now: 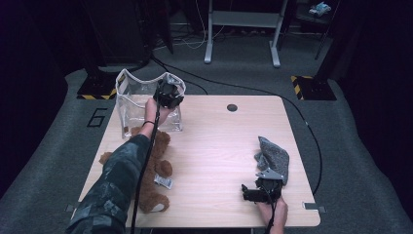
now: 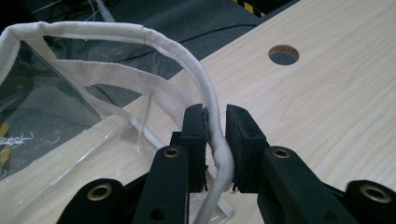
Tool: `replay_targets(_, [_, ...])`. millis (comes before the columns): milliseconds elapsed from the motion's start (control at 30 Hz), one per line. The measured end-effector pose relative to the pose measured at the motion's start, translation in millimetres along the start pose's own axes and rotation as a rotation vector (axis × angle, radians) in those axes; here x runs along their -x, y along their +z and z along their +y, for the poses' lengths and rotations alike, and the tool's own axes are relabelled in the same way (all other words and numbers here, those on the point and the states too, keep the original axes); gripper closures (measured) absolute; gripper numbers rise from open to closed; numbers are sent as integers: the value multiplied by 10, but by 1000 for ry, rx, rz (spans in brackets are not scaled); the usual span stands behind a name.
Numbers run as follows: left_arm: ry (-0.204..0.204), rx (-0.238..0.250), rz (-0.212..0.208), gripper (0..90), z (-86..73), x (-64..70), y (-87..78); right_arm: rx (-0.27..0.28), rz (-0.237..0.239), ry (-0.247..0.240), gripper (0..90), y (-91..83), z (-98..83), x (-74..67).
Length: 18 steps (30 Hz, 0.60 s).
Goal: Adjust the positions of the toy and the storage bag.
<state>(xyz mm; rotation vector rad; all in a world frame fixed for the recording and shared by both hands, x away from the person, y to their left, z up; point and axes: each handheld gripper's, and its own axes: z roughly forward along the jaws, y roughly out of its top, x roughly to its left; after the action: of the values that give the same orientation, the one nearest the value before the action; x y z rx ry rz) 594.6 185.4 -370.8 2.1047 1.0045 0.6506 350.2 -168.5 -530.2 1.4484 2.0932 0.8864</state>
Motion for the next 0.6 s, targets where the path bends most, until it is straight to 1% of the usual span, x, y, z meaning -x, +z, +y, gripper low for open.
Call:
replay_targets(100, [0,3,-13,778,20,42,7,0,0,0,14,0,0,0])
replay_targets(333, [22,9,-45,783,67,160,44,1,-1,-1,13,0,-1,1])
replay_targets(367, [16,15,-46,782,70,179,47,1,2,1,13,-1,-1,0])
replay_targets(467, [25,7,-51,775,76,162,23,3,2,5,13,0,0,-2])
replay_targets(500, [14,18,-49,764,72,150,12,6,1,6,13,2,-1,-3])
replay_targets(533, [2,24,-55,729,73,124,-16,3,2,6,14,0,0,-3])
replay_targets(600, [-21,30,-44,587,87,83,-78,3,2,5,14,-1,0,-2])
